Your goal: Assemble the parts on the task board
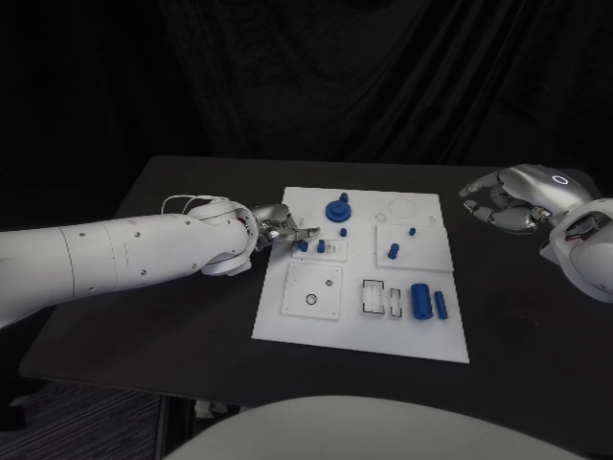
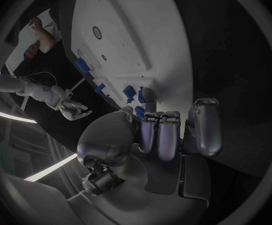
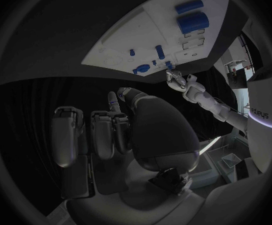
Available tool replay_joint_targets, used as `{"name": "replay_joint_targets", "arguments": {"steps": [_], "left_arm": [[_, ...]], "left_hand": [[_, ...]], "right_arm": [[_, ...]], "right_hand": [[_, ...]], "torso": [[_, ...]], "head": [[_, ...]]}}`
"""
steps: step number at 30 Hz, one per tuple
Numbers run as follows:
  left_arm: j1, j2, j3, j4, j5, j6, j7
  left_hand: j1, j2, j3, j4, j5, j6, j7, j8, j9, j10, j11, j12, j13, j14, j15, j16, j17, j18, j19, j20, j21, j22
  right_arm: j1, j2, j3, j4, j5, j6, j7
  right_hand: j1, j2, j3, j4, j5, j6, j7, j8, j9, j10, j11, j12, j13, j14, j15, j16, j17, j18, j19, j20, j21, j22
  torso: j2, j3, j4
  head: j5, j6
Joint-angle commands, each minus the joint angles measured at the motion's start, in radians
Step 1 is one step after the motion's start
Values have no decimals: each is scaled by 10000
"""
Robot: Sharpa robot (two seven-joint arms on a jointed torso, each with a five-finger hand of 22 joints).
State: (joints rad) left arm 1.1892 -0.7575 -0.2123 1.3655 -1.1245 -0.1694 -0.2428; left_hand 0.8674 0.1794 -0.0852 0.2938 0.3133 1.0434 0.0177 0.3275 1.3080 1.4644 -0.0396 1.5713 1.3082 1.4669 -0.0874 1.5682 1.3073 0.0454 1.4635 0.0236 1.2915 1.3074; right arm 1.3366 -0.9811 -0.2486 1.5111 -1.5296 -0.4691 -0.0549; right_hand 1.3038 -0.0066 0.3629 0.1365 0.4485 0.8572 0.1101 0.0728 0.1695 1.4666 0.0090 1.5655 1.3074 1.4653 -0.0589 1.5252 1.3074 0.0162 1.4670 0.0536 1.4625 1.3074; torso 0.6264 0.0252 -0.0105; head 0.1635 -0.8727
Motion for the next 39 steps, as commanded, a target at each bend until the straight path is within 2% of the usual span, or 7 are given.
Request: {"name": "replay_joint_targets", "arguments": {"steps": [1, 23, 28, 30, 31, 36, 39], "left_arm": [[-26, 29, 1, 26, 193, -178, 341], [-35, 20, 1, 46, 326, -655, 459], [-37, -104, 1, 143, -173, -1528, 845], [-36, -175, 1, 186, -411, -2180, 1276], [-36, -212, 2, 206, -558, -2634, 1610], [-16, -341, 2, 215, -959, -4302, 3667], [125, -332, 3, 49, -1035, -4686, 5516]], "left_hand": [[45, 86, -52, -10, 67, 62, -27, 75, 266, 1064, -83, -5, 2626, 1039, -44, 26, 2634, 122, 130, -18, 41, 1874], [339, 271, -110, -11, 267, -1, -84, 471, 291, 1064, -139, -5, 2626, 1039, -96, 26, 2634, 91, 196, -68, 206, 1919], [1233, -206, -284, -15, 766, 388, -192, 2918, 606, 1064, -233, -5, 2626, 1039, -190, 26, 2634, 63, 274, -152, 364, 1954], [1696, -453, -272, -37, 895, 218, -206, 3247, 612, 1064, -248, -5, 2626, 1039, -201, 26, 2634, 61, 275, -168, 375, 1955], [1807, -509, -263, -51, 917, 152, -206, 3258, 603, 1064, -251, -5, 2626, 1039, -198, 26, 2634, 60, 277, -172, 381, 1957], [3298, -1142, -33, -26, 1098, -1624, 32, 2070, 257, 1064, -7, -5, 2626, 1039, 35, 26, 2634, 53, 120, 11, 368, 1957], [4246, -1316, 435, 5, 1083, -2475, 469, 1453, -51, 987, 428, -79, 2591, 1038, 492, 25, 2634, 261, -804, 347, -709, 1643]], "right_arm": [[-28, 1, 7, -7, -23, 41, -195], [-36, -14, 7, -10, -23, 53, -204], [-37, -41, 7, 2, -23, 32, -191], [-38, -59, 7, 9, -23, 21, -187], [-38, -69, 7, 12, -23, 17, -186], [-38, -97, 7, 23, -23, -15, -170], [-38, -113, 7, 35, -23, -83, -142]], "right_hand": [[-92, 20, 46, 2, 57, 70, -19, -25, -15, 1042, -7, 53, 2634, 874, 22, -44, 1904, 135, 467, 1, -50, 2241], [-85, 24, 57, -13, 58, 76, -21, -23, -16, 1042, -9, 53, 2634, 876, 20, -39, 1912, 136, 465, 0, -56, 2239], [-83, 21, 59, -21, 57, 76, -21, -24, -17, 1042, -10, 53, 2634, 876, 20, -39, 1912, 137, 463, 0, -60, 2238], [-83, 21, 59, -21, 57, 76, -21, -24, -17, 1042, -10, 53, 2634, 876, 20, -39, 1912, 137, 463, 0, -60, 2238], [-83, 21, 59, -21, 57, 76, -21, -24, -17, 1042, -10, 53, 2634, 876, 20, -39, 1912, 137, 463, 0, -60, 2238], [-88, 14, 57, -24, 55, 76, -18, -25, -18, 1042, -9, 53, 2634, 875, 19, -42, 1908, 138, 461, -1, -64, 2236], [-91, 10, 55, -24, 54, 76, -17, -25, -18, 1042, -9, 53, 2634, 874, 19, -46, 1902, 137, 464, -1, -60, 2238]], "torso": [[0, -3, 1], [5, -2, 2], [6, -5, 8], [3, -6, 10], [3, -5, 14], [2, -3, 1], [9, 5, -12]], "head": [[9, 1], [1, 1], [-32, 1], [-71, 1], [-90, 1], [-143, 1], [-189, 1]]}}
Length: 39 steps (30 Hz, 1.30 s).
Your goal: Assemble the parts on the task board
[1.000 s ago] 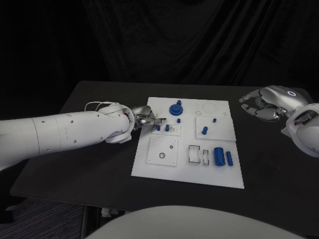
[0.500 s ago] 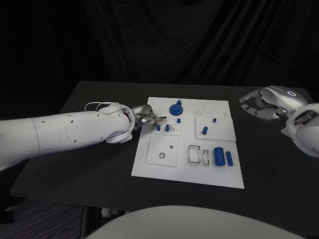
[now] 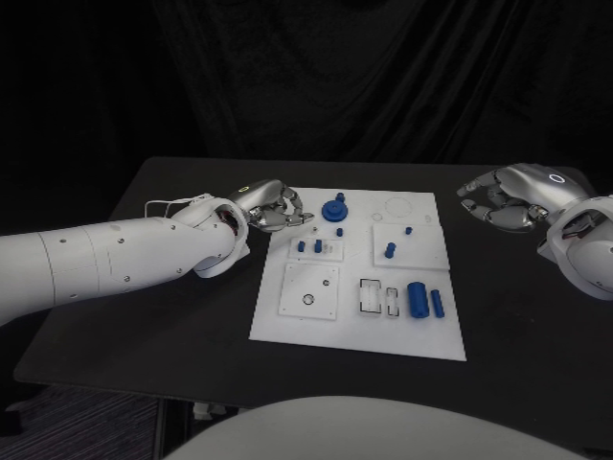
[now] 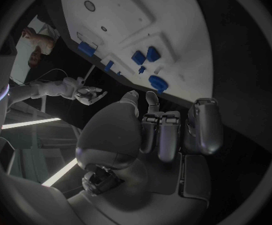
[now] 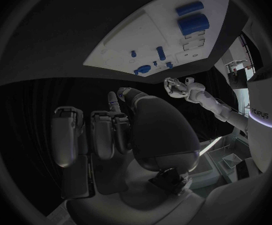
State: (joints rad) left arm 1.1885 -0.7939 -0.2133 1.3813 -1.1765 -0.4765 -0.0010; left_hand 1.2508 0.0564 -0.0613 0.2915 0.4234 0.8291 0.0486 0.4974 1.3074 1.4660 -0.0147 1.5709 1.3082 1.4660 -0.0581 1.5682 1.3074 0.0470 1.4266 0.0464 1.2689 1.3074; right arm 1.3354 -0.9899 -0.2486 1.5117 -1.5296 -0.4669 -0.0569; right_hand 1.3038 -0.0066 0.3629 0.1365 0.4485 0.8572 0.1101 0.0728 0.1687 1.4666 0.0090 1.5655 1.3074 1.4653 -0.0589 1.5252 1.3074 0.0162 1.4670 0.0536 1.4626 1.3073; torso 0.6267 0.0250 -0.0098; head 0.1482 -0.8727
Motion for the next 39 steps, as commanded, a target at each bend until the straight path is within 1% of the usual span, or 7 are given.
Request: {"name": "replay_joint_targets", "arguments": {"steps": [1, 3, 4, 6, 10, 21, 39], "left_arm": [[186, 52, 12, -167, -476, -1528, 3484], [352, 122, 13, -329, -392, -1129, 4328], [423, 164, 13, -404, -378, -964, 4607], [595, 291, 13, -613, -440, -591, 5145], [812, 545, 13, -983, -937, -190, 5597], [1008, 1615, 16, -2055, -4946, 407, 4738], [1030, 2719, 19, -2975, -6031, 1534, 4090]], "left_hand": [[705, -155, 342, 33, -65, -550, 274, -387, -124, 282, 275, -709, 2297, 957, 302, -32, 2568, 323, -822, 183, -918, 1520], [1265, -170, 786, 4, -306, -957, 561, -901, -722, -1857, 565, -2797, 1252, -624, 565, -1056, 1499, 311, -1220, 384, -989, 1472], [1957, -223, 1393, 28, -903, -1195, 767, -1569, -1554, -4997, 749, -6480, -765, -2564, 712, -2489, 133, 371, -1678, 474, -1362, 1351], [2720, -615, 2705, -28, -1704, -1102, 1041, -2495, -3145, -6433, 1035, -9563, -3093, -4418, 962, -4167, -1593, 492, -2567, 706, -2141, 1106], [3158, -1572, 4454, -108, -2039, -1086, 780, -3801, -5696, -7500, 1068, -12576, -6602, -2327, 717, -3259, -1375, 338, -1039, 789, -358, 1562], [3123, -2102, 4325, -969, -2075, -836, -1063, -4300, -8115, -7942, 343, -12715, -8655, -1756, 196, -3631, -2324, 247, -418, 298, 22, 1660], [2758, -2028, 3638, -1257, -1805, -53, -1100, -4187, -8843, -8088, 599, -12262, -9255, -1703, 330, -3488, -2672, 220, -263, 301, -1, 1703]], "right_arm": [[-25, -27, 7, 33, -23, -132, -107], [-25, -40, 8, 49, -23, -210, -65], [-25, -49, 8, 59, -23, -237, -48], [-25, -79, 8, 93, -23, -291, -12], [-24, -113, 8, 140, -22, -339, 28], [-22, -21, 9, 125, 134, -299, 133], [-18, 8, 11, 287, 258, -296, 136]], "right_hand": [[-91, 10, 55, -24, 54, 76, -17, -25, -10, 1042, -9, 53, 2634, 874, 20, -46, 1902, 137, 464, 0, -60, 2238], [-97, 6, 52, -22, 53, 78, -17, -25, -10, 1042, -8, 53, 2634, 874, 20, -47, 1901, 134, 469, -1, -49, 2242], [-98, 6, 52, -22, 53, 79, -18, -24, -10, 1042, -8, 53, 2634, 867, 20, -65, 1875, 123, 491, -1, -7, 2257], [-99, 6, 52, -22, 54, 80, -18, -23, -10, 1042, -8, 53, 2634, 855, 20, -99, 1825, 117, 503, -1, 18, 2265], [-104, 10, 53, -19, 57, 88, -19, -20, -9, 899, -9, -69, 2498, 849, 19, -116, 1800, 116, 506, -1, 24, 2267], [-120, 13, 53, -10, 63, 93, -18, -19, -10, 786, -10, -167, 2389, 846, 18, -123, 1791, 114, 510, -2, 29, 2269], [-135, 14, 54, -4, 78, 98, -13, -18, -11, 765, -10, -186, 2368, 849, 17, -118, 1800, 113, 512, -3, 33, 2271]], "torso": [[14, 10, -25], [27, 8, -32], [40, 11, -36], [41, 6, -16], [79, 18, -22], [233, 24, -77], [428, 64, -191]], "head": [[-48, 1], [-72, 1], [-81, 1], [-120, 1], [-169, 1], [-223, 1], [-211, 1]]}}
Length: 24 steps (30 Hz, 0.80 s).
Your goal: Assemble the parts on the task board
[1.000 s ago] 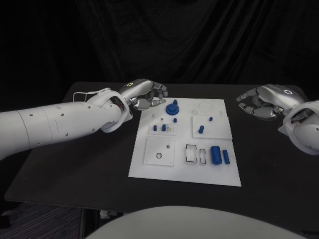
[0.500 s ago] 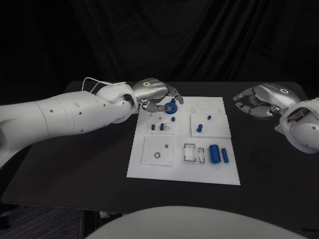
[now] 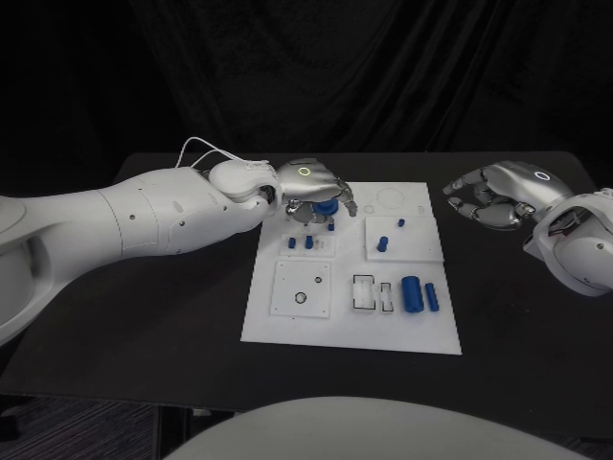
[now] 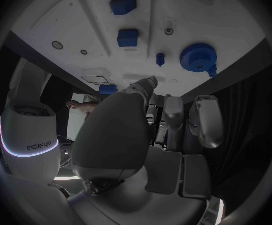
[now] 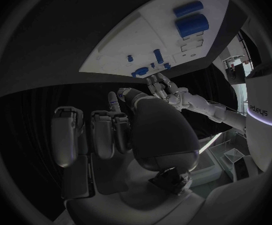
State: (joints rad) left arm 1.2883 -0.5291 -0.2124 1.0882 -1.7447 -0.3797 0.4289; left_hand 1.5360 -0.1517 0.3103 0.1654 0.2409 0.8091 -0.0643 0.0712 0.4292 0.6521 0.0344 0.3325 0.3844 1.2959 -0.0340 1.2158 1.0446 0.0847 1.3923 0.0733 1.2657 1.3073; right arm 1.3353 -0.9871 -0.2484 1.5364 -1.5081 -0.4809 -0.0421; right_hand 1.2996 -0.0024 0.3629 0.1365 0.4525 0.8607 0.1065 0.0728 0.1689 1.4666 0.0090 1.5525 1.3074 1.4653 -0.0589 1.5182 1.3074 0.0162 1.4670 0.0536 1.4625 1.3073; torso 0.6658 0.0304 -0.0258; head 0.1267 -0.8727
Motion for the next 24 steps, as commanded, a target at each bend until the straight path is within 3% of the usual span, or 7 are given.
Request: {"name": "replay_joint_targets", "arguments": {"steps": [1, 20, 24], "left_arm": [[32, 108, 11, -71, -353, 624, -219], [11, 145, 10, -48, -365, 1175, -319], [7, 136, 9, -43, -366, 1292, -353]], "left_hand": [[-111, 64, -96, -2, 27, 211, 47, 86, -89, 82, 139, 174, -15, -7, 114, 47, -59, -157, 82, 44, 25, 1705], [-345, 95, -205, -32, 149, 796, 318, 148, -377, 530, 186, 1008, 353, -51, 193, 176, -248, -155, 119, 116, -24, 1715], [-382, 92, -181, -53, 361, 802, 335, 110, -431, 501, 202, 1096, 424, -71, 206, 186, -299, -154, 123, 128, -35, 1715]], "right_arm": [[-18, -20, 8, 42, 43, -155, -14], [-19, 21, 8, -14, 44, -124, 3], [-19, 15, 8, -17, 44, -120, 3]], "right_hand": [[-94, -28, 54, -4, 38, 62, 22, -18, -13, 765, -10, -57, 2367, 849, 16, -48, 1800, 113, 512, -3, 33, 2271], [-101, -31, 52, -1, 42, 61, 23, -20, -15, 759, -9, -63, 2361, 848, 16, -52, 1795, 115, 510, -4, 27, 2269], [-101, -31, 52, -1, 42, 61, 23, -20, -15, 759, -9, -63, 2361, 848, 16, -52, 1795, 115, 510, -4, 27, 2269]], "torso": [[40, 11, -35], [45, 5, -28], [45, 5, -28]], "head": [[7, 1], [26, 1], [51, 1]]}}
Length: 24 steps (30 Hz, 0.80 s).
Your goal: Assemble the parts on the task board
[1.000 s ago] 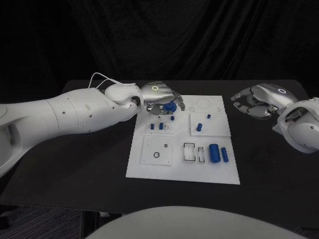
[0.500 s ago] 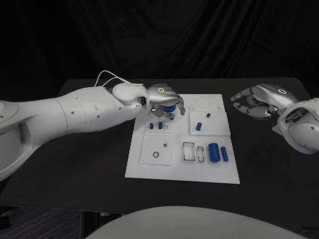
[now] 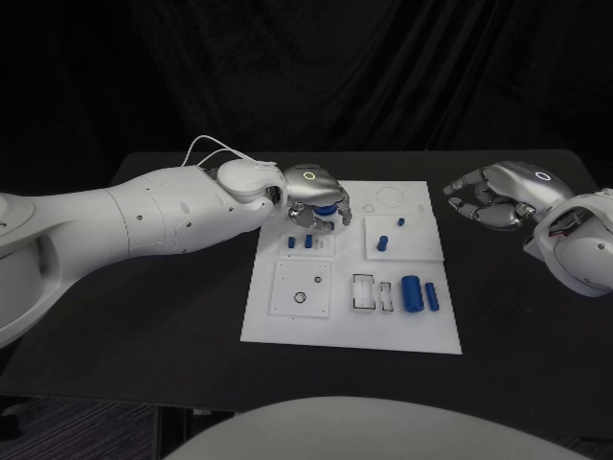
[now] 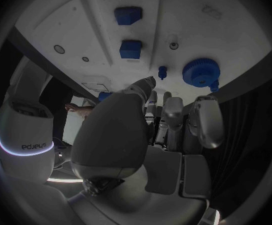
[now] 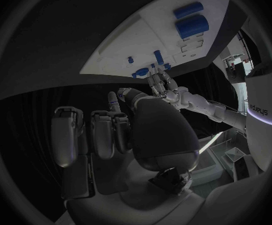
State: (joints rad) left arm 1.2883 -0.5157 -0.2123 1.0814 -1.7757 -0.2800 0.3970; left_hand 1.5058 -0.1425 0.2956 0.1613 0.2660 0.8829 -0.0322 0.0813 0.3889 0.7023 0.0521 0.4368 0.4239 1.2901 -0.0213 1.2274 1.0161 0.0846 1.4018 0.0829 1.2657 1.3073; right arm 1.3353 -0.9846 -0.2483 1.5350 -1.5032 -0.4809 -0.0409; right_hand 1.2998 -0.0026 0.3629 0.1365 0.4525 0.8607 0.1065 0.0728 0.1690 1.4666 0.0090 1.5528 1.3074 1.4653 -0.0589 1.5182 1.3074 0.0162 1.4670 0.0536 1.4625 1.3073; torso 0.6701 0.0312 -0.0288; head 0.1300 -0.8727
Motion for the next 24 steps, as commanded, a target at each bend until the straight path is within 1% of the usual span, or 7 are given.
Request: {"name": "replay_joint_targets", "arguments": {"steps": [1, 7, 10, 13, 21, 24], "left_arm": [[6, 0, 8, 23, -55, 324, -43], [-9, 18, 8, -37, -55, 377, -52], [-24, 43, 7, -88, -55, 346, -30], [-37, 77, 7, -141, -55, 335, -23], [-101, 227, 7, -400, -55, 424, -48], [-141, 264, 7, -457, -55, 455, -53]], "left_hand": [[-78, 6, -12, -27, 199, 65, 15, -3, -46, -8, 26, 79, 50, -15, 81, 81, -22, -158, 39, 35, -19, 1721], [-67, 45, 80, -71, 404, 137, 45, -1, -80, 78, 8, 179, 108, 11, 86, 141, -5, -165, 66, 40, 12, 1734], [-35, 53, 217, -154, 711, 280, 112, 39, -94, 206, -12, 279, 165, 63, 72, 222, 25, -178, 116, 33, 83, 1758], [-14, 53, 315, -217, 888, 372, 139, 69, -92, 243, -25, 307, 185, 61, 60, 235, -10, -177, 121, 24, 82, 1758], [2, 64, 394, -278, 934, 460, 190, 109, -66, 306, -1, 342, 208, 1, 48, 172, -155, -178, 130, 13, 92, 1761], [-11, 60, 435, -367, 921, 529, 278, 162, -1, 447, -13, 477, 311, -17, 24, 159, -219, -176, 124, -3, 81, 1758]], "right_arm": [[-19, -10, 8, -4, -5, -117, -8], [-19, -12, 8, 2, -5, -118, -1], [-19, -16, 8, 7, -5, -115, 3], [-19, -26, 8, 14, -5, -110, 5], [-19, -37, 8, 25, -5, -82, -1], [-19, -34, 8, 28, -5, -67, -1]], "right_hand": [[-103, -30, 52, -1, 42, 61, 23, -20, -16, 759, -9, -66, 2361, 848, 16, -52, 1795, 115, 510, -4, 27, 2269], [-112, -33, 52, 0, 49, 60, 25, -22, -18, 741, -8, -82, 2342, 842, 16, -68, 1773, 121, 499, -4, 3, 2261], [-115, -34, 52, 1, 50, 61, 25, -22, -18, 736, -8, -87, 2337, 840, 16, -75, 1763, 123, 494, -4, -6, 2258], [-115, -34, 52, 1, 50, 61, 25, -22, -18, 736, -8, -87, 2337, 840, 16, -75, 1763, 123, 494, -4, -6, 2258], [-117, -35, 52, 1, 51, 61, 25, -22, -18, 726, -8, -96, 2328, 837, 16, -85, 1749, 127, 486, -4, -22, 2252], [-117, -35, 52, 1, 51, 61, 25, -22, -18, 726, -8, -96, 2328, 837, 16, -85, 1749, 127, 486, -4, -22, 2252]], "torso": [[1, -4, 3], [7, -4, 6], [6, -8, 12], [10, -8, 2], [15, -4, -1], [14, -8, 0]], "head": [[19, 1], [14, 1], [13, 1], [17, 1], [33, 1], [25, 1]]}}
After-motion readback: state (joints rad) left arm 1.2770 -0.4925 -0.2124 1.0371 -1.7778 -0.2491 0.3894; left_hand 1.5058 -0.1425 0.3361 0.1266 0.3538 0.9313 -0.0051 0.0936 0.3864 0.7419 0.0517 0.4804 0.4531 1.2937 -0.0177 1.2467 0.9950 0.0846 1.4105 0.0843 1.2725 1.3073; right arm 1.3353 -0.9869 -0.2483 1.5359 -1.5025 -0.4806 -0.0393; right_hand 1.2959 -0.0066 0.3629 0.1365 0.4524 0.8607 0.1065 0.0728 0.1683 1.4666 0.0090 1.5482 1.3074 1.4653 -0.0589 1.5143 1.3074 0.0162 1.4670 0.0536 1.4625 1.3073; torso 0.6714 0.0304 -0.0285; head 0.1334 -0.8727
